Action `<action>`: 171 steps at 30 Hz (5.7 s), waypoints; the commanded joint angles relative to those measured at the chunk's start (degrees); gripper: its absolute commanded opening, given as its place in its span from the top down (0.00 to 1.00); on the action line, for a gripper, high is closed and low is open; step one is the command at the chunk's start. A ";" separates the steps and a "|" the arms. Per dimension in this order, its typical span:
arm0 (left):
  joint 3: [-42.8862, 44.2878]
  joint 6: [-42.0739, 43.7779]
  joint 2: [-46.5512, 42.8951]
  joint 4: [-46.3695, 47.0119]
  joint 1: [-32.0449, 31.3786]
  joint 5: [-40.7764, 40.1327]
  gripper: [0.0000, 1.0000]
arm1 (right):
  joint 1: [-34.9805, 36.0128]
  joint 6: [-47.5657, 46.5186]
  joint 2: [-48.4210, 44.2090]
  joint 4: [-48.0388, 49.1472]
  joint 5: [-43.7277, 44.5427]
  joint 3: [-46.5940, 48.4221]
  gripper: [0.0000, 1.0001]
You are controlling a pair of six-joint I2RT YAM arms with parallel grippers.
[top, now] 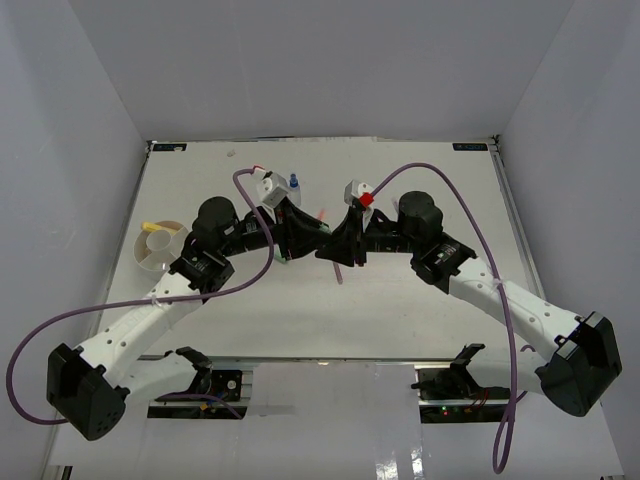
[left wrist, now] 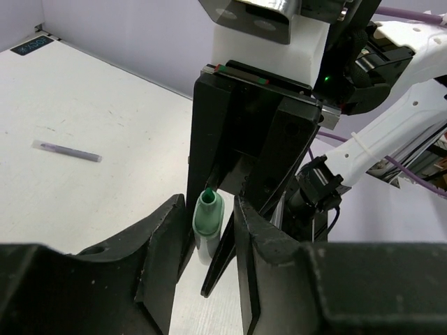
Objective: Sort the stationery into containers
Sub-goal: Close the pen cap on the pen.
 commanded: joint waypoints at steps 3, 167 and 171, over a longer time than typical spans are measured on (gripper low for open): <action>-0.49 0.44 -2.61 0.30 -0.13 -1.43 0.40 | -0.12 0.16 -0.42 1.86 0.32 -0.57 0.92; 3.64 -9.41 0.29 -8.32 9.18 -26.83 1.00 | 9.90 2.80 18.48 18.12 37.50 6.55 0.92; 3.38 -9.49 0.20 -8.32 9.18 -27.62 1.00 | 9.90 2.89 18.30 18.20 38.03 6.90 0.92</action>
